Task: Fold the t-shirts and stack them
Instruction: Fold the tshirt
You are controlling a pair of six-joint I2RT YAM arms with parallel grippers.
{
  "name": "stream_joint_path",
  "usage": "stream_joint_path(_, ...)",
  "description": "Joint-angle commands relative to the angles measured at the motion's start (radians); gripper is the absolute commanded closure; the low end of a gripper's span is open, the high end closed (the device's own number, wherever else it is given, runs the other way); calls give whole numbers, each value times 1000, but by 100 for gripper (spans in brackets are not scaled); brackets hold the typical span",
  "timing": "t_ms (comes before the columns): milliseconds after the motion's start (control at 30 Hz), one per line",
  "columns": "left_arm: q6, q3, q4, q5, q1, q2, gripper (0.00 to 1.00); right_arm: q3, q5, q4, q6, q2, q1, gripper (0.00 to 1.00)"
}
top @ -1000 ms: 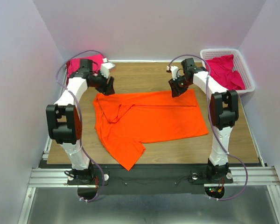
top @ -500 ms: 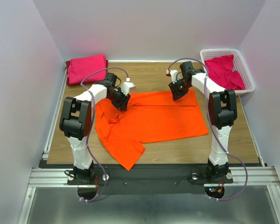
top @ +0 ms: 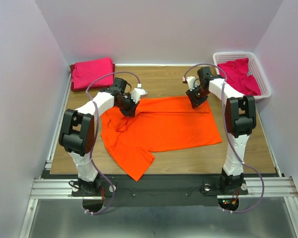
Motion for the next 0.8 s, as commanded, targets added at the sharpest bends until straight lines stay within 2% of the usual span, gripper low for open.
stream_joint_path(0, 5, -15, -56, 23, -57, -91, 100, 5, 45, 6, -38, -71, -36, 62)
stream_joint_path(400, -56, -47, -113, -11, -127, -23, 100, 33, 59, 6, -64, -50, -67, 62)
stream_joint_path(500, -62, -50, -119, -4, -128, -5, 80, 40, 30, 3, -57, -39, -67, 62)
stream_joint_path(533, -64, -46, -119, 2, -127, -6, 67, 46, 24, 2, -51, -34, -67, 62)
stream_joint_path(567, -70, -41, -119, 25, -120, -20, 61, 51, 18, -1, -49, -31, -66, 62)
stream_joint_path(633, -77, -5, -122, 84, -78, -48, 54, 66, 9, -2, -40, -19, -66, 62)
stream_joint_path(667, -77, -4, -125, 85, -77, -57, 53, 72, 8, -1, -35, -13, -64, 62)
stream_joint_path(767, -99, 77, -127, 131, 34, -69, 51, 111, 15, -1, -23, 16, -66, 62)
